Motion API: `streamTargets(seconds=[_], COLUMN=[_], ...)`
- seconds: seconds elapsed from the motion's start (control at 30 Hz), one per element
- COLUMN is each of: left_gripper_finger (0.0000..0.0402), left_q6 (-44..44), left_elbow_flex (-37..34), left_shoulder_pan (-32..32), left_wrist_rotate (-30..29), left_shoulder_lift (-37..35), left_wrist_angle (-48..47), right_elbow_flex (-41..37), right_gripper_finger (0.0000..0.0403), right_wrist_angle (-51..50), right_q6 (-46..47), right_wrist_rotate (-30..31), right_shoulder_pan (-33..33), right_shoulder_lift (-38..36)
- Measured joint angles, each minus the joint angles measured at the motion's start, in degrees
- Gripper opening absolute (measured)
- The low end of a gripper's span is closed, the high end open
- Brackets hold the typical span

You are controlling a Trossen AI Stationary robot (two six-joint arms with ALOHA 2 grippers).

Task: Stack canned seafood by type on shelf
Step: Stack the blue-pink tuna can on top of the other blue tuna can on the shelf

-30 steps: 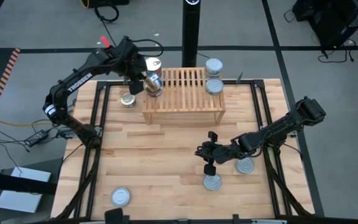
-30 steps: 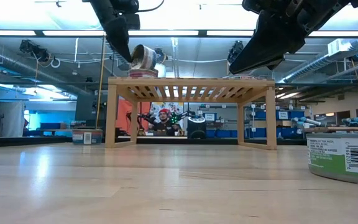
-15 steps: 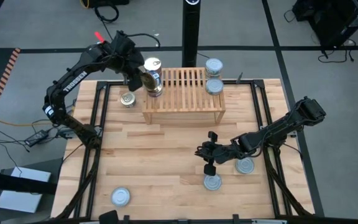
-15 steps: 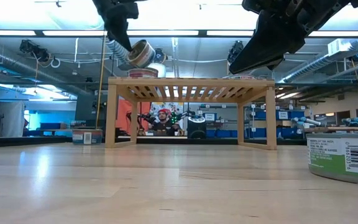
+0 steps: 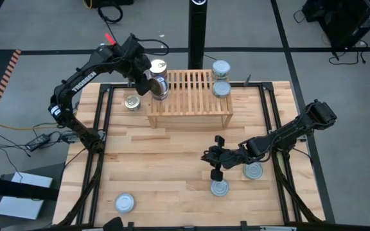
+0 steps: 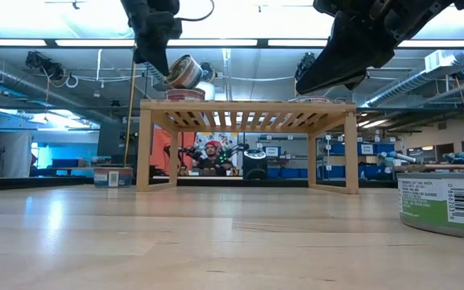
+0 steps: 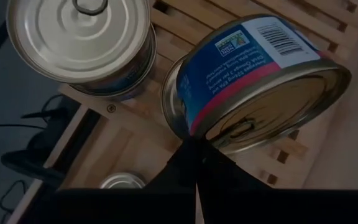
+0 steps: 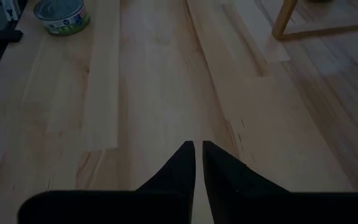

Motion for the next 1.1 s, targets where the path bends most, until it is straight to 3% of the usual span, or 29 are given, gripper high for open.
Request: streamTargets(seconds=[0.47, 1.1], left_gripper_finger=[0.0003, 0.0015], left_q6=[-5.63, -7.58], left_elbow_flex=[5.64, 5.77], left_shoulder_pan=[0.03, 0.13], left_wrist_rotate=[-0.52, 1.89], left_shoulder_lift=[0.04, 4.46], left_wrist_angle=[-5.27, -4.41], right_elbow_flex=[0.00, 0.00], right_gripper_finger=[0.0043, 0.0043], right_wrist_angle=[0.14, 0.73], right_q6=[-0.01, -0.12], right_wrist_rotate=[0.00, 0.00], right_shoulder_pan=[0.00, 0.00], right_shoulder_lift=[0.00, 0.00])
